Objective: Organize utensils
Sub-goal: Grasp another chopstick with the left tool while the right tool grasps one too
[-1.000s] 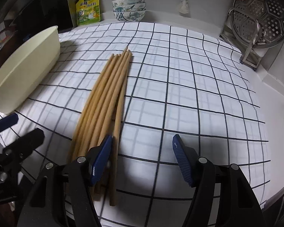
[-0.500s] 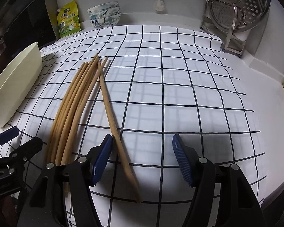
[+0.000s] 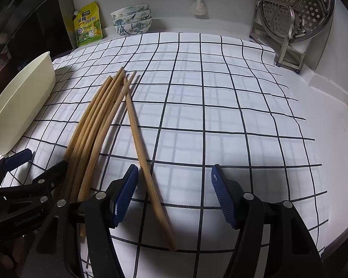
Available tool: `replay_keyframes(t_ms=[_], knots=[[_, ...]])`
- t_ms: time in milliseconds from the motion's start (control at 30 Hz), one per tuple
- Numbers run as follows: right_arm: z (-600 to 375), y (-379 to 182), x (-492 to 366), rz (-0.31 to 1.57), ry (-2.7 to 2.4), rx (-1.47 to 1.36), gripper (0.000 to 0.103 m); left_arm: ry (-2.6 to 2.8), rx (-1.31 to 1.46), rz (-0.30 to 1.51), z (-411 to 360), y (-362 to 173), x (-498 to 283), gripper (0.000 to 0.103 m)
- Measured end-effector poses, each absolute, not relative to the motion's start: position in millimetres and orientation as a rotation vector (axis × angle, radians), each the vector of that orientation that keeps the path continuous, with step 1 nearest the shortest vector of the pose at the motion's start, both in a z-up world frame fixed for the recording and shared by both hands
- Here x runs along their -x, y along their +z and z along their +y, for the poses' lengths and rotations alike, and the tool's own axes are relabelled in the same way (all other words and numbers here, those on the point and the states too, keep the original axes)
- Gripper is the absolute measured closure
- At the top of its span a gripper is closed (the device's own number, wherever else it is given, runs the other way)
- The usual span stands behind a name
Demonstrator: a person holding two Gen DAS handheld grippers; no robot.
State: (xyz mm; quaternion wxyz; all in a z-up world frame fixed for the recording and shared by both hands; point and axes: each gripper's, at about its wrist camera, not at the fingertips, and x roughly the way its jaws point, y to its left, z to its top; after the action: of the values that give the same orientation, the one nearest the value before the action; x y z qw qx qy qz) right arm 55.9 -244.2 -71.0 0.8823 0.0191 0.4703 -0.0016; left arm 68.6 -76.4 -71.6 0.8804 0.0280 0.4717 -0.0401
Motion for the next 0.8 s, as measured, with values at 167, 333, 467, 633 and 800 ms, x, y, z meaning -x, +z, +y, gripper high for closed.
replay_keyframes(t_ms=[167,333,467,633,800], knots=[[-232.8,-71.5,-65.5,0.981,0.011,0.007,0.04,-0.105,-0.056,0.974,-75.8,-68.7,-71.4,0.031],[-223.3,-72.5,-74.8,0.964,0.039,0.03,0.041,-0.114,-0.053,0.974,-78.6,-66.5,-76.3,0.047],[-221.1,-72.2,-76.2,0.947,0.06,0.024,0.057,-0.12,-0.041,0.97,-79.5,-65.2,-78.5,0.064],[-216.2,-70.4,-77.6,0.938,0.064,0.043,0.092,-0.149,-0.039,0.971,-84.2,-64.0,-78.2,0.095],[-227.3,-69.9,-77.1,0.937,0.074,-0.02,0.096,-0.169,-0.021,0.986,-82.3,-63.4,-77.9,0.096]])
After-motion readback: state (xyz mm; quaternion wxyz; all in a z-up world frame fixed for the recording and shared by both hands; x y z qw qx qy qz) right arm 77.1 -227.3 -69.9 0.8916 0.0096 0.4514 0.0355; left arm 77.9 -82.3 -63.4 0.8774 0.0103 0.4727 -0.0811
